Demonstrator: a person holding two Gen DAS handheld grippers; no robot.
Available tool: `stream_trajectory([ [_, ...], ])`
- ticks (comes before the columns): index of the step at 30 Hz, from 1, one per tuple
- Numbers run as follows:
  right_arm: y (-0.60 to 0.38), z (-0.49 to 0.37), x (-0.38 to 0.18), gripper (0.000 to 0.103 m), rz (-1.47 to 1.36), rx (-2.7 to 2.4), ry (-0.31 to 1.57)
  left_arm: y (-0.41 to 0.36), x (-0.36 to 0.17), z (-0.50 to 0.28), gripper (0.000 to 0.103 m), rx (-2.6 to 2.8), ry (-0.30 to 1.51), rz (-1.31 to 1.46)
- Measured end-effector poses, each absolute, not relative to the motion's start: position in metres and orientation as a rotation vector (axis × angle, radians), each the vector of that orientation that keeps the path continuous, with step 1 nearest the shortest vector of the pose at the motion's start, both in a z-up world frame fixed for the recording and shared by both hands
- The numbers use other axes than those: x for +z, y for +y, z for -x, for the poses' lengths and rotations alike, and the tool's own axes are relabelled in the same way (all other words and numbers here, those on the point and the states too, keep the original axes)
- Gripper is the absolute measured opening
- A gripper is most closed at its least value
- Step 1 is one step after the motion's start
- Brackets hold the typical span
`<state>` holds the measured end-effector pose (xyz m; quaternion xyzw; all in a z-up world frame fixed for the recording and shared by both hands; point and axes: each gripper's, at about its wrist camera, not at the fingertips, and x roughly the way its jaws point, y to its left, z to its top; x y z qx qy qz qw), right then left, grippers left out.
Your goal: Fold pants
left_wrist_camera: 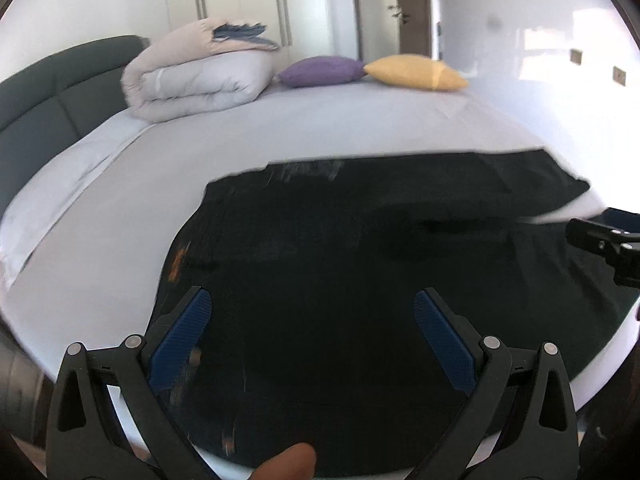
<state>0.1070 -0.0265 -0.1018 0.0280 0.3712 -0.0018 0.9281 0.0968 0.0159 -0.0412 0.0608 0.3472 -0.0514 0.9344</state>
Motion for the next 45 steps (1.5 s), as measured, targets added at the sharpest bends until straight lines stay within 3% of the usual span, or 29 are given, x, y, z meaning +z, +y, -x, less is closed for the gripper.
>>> stream_trajectory([
  [11,-0.048,-0.231,-0.094,0.102,0.009,0.343,0.729,0.043,-0.058,-0.252,0.103,-0.235,0.814,-0.281],
  [16,-0.046,-0.280,-0.110,0.085,0.097,0.521,0.794,0.075,-0.057,-0.353,0.103,-0.406,0.812,-0.248],
  [23,-0.052,-0.322,-0.122,0.081,0.141,0.628,0.815,0.091,-0.092,-0.460,0.102,-0.627,0.997,-0.317],
  [30,-0.043,-0.348,-0.132,0.076,0.180,0.707,0.814,0.105,-0.143,-0.517,0.083,-0.740,1.206,-0.307],
  [32,-0.041,-0.357,-0.135,0.073,0.179,0.721,0.825,0.108,-0.145,-0.522,0.078,-0.752,1.193,-0.309],
  [34,-0.035,-0.364,-0.138,0.069,0.187,0.726,0.834,0.112,-0.143,-0.528,0.051,-0.752,1.184,-0.284],
  [35,-0.031,-0.368,-0.140,0.067,0.198,0.731,0.841,0.115,-0.142,-0.530,0.027,-0.750,1.181,-0.279],
  [41,0.000,-0.390,-0.143,0.064,0.297,0.758,0.863,0.114,-0.133,-0.497,0.007,-0.722,1.102,-0.374],
  [45,0.023,-0.407,-0.141,0.064,0.353,0.769,0.862,0.122,-0.111,-0.469,0.006,-0.674,0.955,-0.413],
])
